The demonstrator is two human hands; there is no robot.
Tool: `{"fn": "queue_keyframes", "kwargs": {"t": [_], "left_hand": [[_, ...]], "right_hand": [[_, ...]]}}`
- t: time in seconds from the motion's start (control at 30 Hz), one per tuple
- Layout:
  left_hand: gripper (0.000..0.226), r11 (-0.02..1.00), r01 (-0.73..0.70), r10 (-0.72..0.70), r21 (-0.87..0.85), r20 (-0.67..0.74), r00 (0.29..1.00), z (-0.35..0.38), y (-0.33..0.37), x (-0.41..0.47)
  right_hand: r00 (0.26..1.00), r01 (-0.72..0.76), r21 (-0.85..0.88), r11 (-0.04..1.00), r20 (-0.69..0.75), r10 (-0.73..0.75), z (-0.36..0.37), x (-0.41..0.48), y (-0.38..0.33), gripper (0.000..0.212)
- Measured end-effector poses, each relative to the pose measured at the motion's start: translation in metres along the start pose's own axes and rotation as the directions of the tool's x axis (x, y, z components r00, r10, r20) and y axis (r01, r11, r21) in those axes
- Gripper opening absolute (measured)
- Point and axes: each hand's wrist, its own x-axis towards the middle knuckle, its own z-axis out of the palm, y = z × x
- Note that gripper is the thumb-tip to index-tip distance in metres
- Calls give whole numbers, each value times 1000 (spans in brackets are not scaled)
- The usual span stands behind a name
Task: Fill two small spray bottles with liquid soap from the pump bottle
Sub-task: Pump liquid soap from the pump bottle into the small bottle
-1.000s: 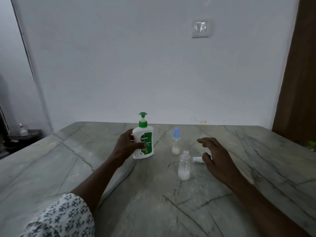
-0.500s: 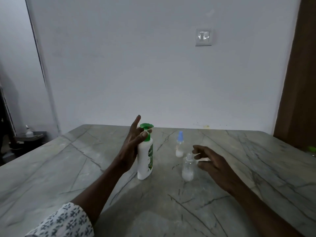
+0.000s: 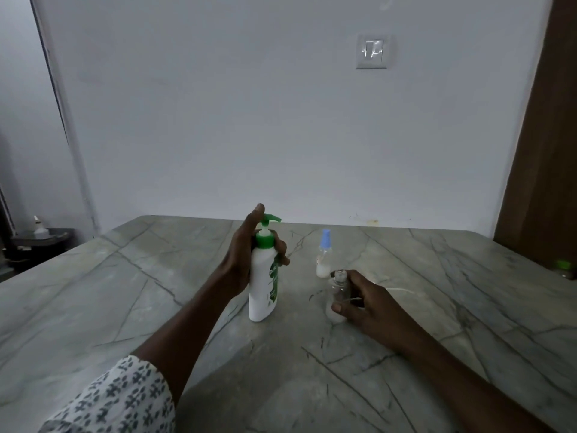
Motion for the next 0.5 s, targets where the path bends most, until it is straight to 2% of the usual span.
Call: {"fn": "queue_keyframes", "kwargs": {"t": [0.07, 0.13, 0.27, 0.4, 0.5], "left_hand": [[78, 999, 23, -21, 34, -62, 998, 3, 0, -1], [74, 998, 40, -36, 41, -98, 995, 7, 1, -1], [60, 1000, 13, -14, -10, -50, 999, 10, 3, -1], [63, 999, -6, 8, 45, -31, 999, 14, 3, 0], [65, 997, -16, 17, 71, -16, 1000, 15, 3, 0]], "right_hand": [[1000, 22, 29, 999, -11, -21, 3, 2, -3, 41], [998, 38, 63, 997, -48, -35, 5, 8, -11, 43], [983, 77, -3, 997, -165, -76, 3, 31, -37, 56], [966, 140, -79, 987, -208, -154, 7, 45, -60, 44], [960, 141, -72, 987, -232, -154, 16, 46, -66, 40]]}}
